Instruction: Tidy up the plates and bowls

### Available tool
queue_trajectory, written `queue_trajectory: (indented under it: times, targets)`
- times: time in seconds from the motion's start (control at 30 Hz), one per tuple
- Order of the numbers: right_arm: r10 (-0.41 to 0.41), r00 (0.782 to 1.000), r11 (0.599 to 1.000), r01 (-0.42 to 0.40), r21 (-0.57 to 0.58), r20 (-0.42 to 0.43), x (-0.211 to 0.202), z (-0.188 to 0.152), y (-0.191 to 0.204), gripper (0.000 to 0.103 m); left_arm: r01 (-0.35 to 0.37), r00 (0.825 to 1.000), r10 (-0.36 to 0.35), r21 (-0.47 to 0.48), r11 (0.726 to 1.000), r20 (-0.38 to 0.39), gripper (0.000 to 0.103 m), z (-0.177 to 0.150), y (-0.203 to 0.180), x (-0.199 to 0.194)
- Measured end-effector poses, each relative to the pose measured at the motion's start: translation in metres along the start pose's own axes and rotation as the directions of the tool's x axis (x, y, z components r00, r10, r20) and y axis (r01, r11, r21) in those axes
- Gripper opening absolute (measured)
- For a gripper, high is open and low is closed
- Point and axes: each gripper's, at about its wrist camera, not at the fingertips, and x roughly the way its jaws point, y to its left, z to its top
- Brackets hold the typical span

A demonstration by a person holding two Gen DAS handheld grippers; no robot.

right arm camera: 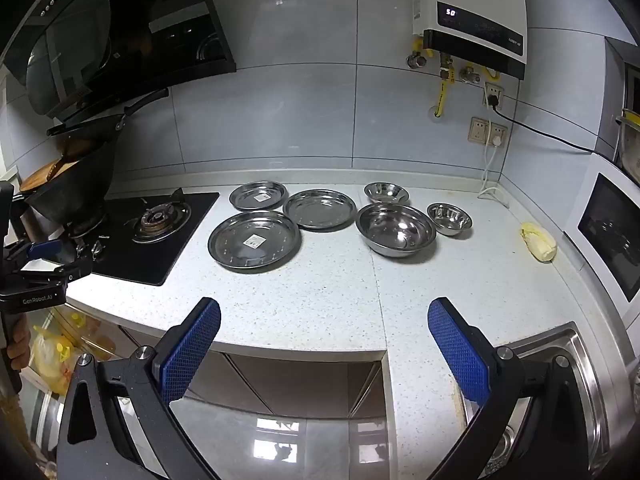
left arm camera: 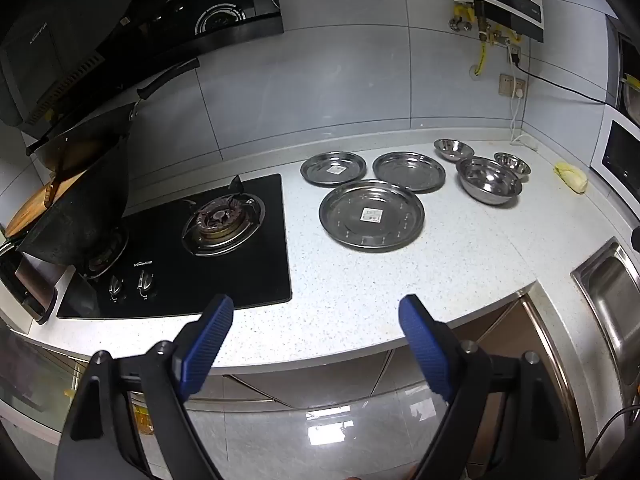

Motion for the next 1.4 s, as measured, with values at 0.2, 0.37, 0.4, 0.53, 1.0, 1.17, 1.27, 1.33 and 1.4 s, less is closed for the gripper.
queue_trajectory:
  times: [0.2, 0.37, 0.4, 0.53, 1.0, 1.17, 1.27, 1.33, 1.4]
  targets:
    - [-0.001, 1.0, 1.0, 0.001, -0.002, -0.002, 0.0007, -0.0002, 0.0003, 0.102, 0.001, 1.0, -0.001, 0.001, 1.0, -0.002, 0.085, 0.0001, -0.0005, -0.0002]
    - [-0.001, 1.0, 1.0, 0.001, -0.002, -0.001, 0.0009, -0.0004, 0.0004, 0.102, 0.003, 1.0, -0.003, 0.0, 1.0, -0.004, 0.085, 0.0001, 0.0001, 0.0]
    - [-0.001, 1.0, 1.0, 0.001, -0.002, 0.0, 0.0009, -0.0003, 0.0004, 0.102, 0.003, 1.0, -0.003, 0.0, 1.0, -0.004, 0.085, 0.0, 0.0, 0.0]
    - [0.0, 1.0, 1.0, 0.0, -0.002, -0.003, 0.0012, -0.0006, 0.0008, 0.102, 0.002, 1.0, -0.002, 0.0, 1.0, -0.007, 0.085, 0.0002, 0.0002, 0.0001]
    - [0.003, 1.0, 1.0, -0.003, -0.005, -0.004, 0.0021, 0.0015, 0.0034, 0.102, 0.003, 1.0, -0.003, 0.0, 1.0, -0.009, 0.085, -0.0067, 0.0035, 0.0018]
    - [0.009, 1.0, 1.0, -0.009, -0.01, -0.005, 0.0025, 0.0009, 0.0044, 0.102, 0.003, 1.0, -0.003, 0.0, 1.0, -0.009, 0.085, -0.0061, 0.0033, 0.0019]
    - [0.015, 1.0, 1.0, -0.015, -0.011, -0.003, 0.005, 0.0001, 0.0035, 0.102, 0.003, 1.0, -0.003, 0.0, 1.0, -0.01, 0.085, -0.0062, 0.0033, 0.0019]
    - [0.02, 1.0, 1.0, -0.02, -0.013, -0.003, 0.006, 0.0, 0.0032, 0.102, 0.001, 1.0, -0.001, 0.001, 1.0, -0.008, 0.085, -0.0067, 0.0066, 0.0058]
    - [0.023, 1.0, 1.0, -0.023, -0.016, -0.003, 0.0076, 0.0014, 0.0032, 0.102, 0.0, 1.0, 0.0, 0.0, 1.0, -0.009, 0.084, -0.0078, 0.0075, 0.0066]
